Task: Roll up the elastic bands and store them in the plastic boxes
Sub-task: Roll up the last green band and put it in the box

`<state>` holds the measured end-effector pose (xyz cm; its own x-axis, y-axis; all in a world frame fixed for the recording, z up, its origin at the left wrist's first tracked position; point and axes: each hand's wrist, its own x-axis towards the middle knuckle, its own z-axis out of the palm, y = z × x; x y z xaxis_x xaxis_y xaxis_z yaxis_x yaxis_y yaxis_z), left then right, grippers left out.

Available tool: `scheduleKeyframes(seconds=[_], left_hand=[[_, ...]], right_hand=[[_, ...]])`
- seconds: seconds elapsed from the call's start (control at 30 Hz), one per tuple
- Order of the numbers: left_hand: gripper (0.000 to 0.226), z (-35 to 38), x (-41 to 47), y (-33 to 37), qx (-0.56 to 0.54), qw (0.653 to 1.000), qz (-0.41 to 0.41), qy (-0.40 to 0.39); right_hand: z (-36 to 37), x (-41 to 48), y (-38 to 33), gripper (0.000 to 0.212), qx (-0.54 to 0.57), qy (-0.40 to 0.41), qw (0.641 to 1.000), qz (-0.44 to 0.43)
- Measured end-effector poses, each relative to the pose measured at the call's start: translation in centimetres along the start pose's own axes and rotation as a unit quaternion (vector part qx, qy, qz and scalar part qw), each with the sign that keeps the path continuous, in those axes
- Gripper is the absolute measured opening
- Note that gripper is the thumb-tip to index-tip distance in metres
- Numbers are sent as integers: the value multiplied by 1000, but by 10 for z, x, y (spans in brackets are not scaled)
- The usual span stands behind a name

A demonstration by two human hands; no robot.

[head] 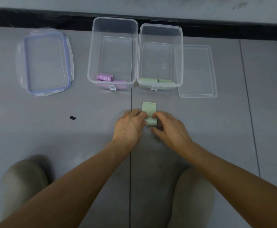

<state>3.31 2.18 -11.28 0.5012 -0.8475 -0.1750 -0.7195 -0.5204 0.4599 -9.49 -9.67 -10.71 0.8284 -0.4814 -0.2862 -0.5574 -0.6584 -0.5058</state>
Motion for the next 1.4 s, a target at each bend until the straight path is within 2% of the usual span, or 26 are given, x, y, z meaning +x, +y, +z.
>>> scheduleKeyframes(seconds=[0.17, 0.37, 0.5, 0.6, 0.8, 0.97, 1.13, 1.27, 1.4], left_hand=[[26, -3, 7, 1, -2, 1000, 2, -13], [31, -12, 11, 4, 8, 999, 20, -32], [27, -15, 15, 5, 17, 999, 9, -38], [26, -15, 21, 4, 10, 999, -2, -41], [28, -16, 34, 3, 13, 998, -6, -61], [24, -14, 24, 2, -6, 1000, 7, -4], [29, -10, 24, 1, -1, 1000, 13, 13], [28, -13, 36, 0, -1, 1000, 8, -1], [28, -17, 46, -1, 8, 999, -1, -31]], right_hand=[[-4, 7, -1, 23, -30, 10, 999, 1], [-9, 15, -4, 11, -38, -18, 999, 15], [-7, 16, -5, 11, -24, -14, 999, 27], [-5, 14, -5, 23, -12, 11, 999, 30], [-6, 15, -1, 25, -34, 30, 999, 15], [-9, 23, 0, 20, -38, 33, 998, 23], [-12, 28, 1, 18, -20, 33, 999, 27], [-12, 31, 2, 25, 0, 37, 998, 47], [-5, 26, -2, 25, 12, 78, 997, 20]])
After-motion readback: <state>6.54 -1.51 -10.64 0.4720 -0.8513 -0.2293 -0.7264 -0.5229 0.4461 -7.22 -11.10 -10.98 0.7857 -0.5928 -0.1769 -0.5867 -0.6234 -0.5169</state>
